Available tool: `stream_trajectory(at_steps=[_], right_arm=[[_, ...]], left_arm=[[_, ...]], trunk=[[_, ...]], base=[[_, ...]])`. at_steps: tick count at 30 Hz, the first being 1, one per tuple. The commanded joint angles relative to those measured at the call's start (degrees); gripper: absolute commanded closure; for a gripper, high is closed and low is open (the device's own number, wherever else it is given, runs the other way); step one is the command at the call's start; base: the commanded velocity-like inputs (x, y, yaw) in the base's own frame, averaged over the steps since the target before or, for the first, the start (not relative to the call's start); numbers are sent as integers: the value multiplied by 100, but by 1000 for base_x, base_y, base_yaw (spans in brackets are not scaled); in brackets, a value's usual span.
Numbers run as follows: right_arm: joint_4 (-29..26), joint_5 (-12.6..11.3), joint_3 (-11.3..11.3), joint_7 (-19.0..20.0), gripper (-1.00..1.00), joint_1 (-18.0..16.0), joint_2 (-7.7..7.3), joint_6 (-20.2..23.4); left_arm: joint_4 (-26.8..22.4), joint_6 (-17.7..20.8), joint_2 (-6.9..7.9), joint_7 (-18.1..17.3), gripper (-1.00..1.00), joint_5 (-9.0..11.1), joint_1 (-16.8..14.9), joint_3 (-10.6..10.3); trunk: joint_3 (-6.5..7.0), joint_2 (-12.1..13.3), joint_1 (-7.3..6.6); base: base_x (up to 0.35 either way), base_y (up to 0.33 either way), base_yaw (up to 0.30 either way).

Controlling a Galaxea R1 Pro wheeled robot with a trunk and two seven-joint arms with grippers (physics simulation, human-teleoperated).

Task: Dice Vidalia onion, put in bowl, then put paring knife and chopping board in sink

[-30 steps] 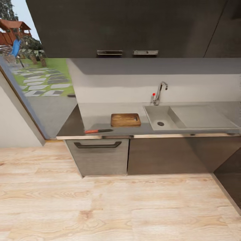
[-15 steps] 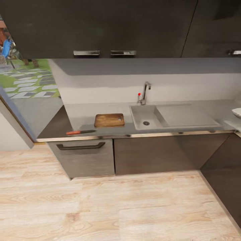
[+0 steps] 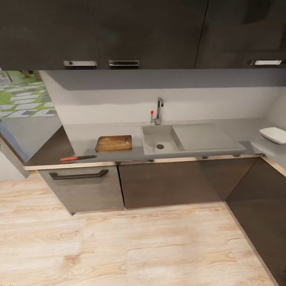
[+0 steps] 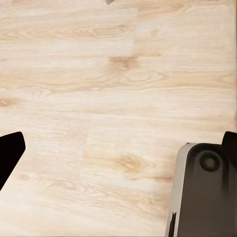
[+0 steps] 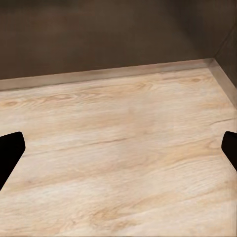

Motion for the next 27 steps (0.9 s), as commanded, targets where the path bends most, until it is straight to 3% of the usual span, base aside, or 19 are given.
stream_trajectory(at_steps=[1, 9, 27], right_arm=[[2, 60, -45, -27, -100, -3, 2, -11], [2, 59, -45, -28, -100, -3, 3, -11], [2, 67, -45, -23, -100, -3, 3, -11]], left_arm=[[-14, -6, 2, 18, -100, 31, 4, -29], [-15, -6, 2, 22, -100, 31, 4, -29], [-11, -6, 2, 21, -100, 31, 4, -29]], trunk=[[-9, -10, 4], [-9, -10, 4], [-9, -10, 4]], base=[[94, -319, 162], [105, -319, 133], [111, -319, 5]])
